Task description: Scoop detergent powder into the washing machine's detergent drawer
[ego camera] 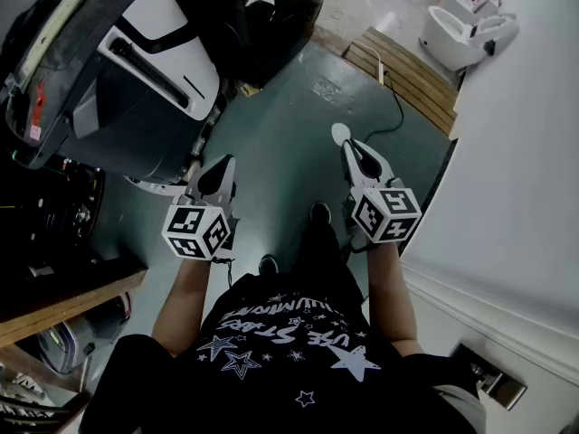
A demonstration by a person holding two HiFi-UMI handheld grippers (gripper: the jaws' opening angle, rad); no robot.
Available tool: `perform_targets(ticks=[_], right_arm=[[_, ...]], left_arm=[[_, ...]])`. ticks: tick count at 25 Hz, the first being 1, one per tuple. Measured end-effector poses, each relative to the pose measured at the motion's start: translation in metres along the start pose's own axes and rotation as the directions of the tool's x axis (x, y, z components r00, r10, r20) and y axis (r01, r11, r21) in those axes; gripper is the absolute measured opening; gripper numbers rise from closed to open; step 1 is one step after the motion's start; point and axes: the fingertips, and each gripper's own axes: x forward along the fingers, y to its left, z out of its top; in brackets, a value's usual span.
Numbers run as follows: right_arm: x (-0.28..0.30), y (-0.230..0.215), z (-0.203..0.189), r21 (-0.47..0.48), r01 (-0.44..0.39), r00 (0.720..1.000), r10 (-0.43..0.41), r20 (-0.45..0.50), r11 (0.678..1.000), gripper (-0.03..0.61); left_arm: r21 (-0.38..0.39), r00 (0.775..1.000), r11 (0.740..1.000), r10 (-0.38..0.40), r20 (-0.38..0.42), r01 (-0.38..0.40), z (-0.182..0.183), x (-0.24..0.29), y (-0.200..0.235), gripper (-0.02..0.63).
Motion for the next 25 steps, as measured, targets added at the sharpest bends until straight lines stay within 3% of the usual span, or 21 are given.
perform_targets(ticks=[6, 12, 25], right_arm=[[-0.043, 0.064, -0.034, 0.020, 0.014, 1.000, -0.014, 0.000, 1.000, 0.037], [-0.073, 0.095, -0.051, 0.010, 0.017, 1.000, -0.017, -0.001, 1.000, 0.037], [-0.090, 0.071, -0.043, 0.007, 0.066, 0.997, -0.067, 0.029, 0.998, 0.037]], left_arm=[[0.064, 0.997, 0.997, -0.049, -0.056, 0.053, -0.029, -0.067, 0.004, 0.002], [0.028, 0.997, 0.999, -0.014, -0.078, 0.016, -0.053, -0.111, 0.013, 0.002], [0.030, 0.998, 0.999, -0.022, -0.067, 0.024, -0.049, -0.106, -0.005, 0.002]])
